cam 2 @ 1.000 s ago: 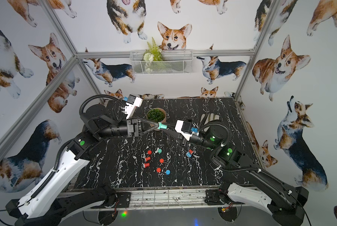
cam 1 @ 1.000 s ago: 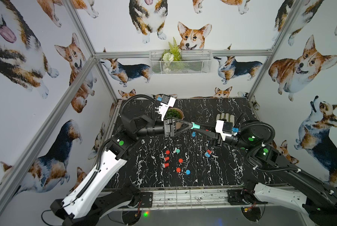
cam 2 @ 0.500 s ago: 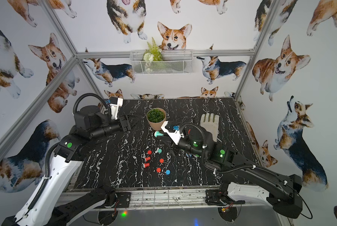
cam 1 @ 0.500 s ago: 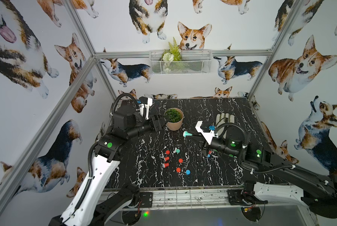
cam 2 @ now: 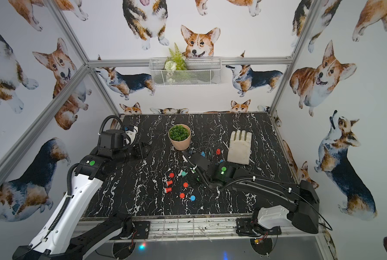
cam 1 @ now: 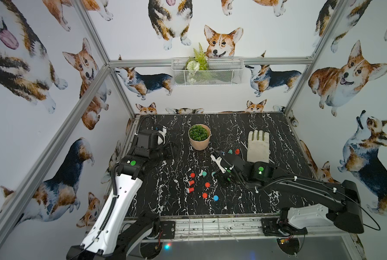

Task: Close the stamp cap
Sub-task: Close the cover of the stamp.

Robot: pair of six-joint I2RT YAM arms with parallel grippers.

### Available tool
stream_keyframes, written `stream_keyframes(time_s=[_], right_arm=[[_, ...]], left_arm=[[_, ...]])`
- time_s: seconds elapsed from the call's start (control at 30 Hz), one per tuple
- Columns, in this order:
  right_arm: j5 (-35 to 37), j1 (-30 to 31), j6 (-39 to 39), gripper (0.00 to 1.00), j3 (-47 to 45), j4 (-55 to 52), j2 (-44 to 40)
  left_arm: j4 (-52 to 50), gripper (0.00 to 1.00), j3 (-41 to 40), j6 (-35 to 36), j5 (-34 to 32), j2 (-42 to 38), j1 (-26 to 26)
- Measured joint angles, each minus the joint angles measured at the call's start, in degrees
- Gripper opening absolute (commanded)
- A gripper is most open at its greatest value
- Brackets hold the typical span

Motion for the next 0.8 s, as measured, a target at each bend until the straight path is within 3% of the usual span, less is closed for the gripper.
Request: stream_keyframes(time_s=[0.37, 0.8], right_arm=[[-11.6, -11.9, 5.3, 0.04, 7.8, -3.9, 16.5], [-13.7, -12.9, 5.0, 0.0, 21.5, -8.0, 32.3]], left_arm=[[6.4, 0.52, -9.3, 4.0, -3.2, -0.1, 5.3], [10.4, 0.54, -13.6, 4.5, -6.9, -1.2, 5.6]])
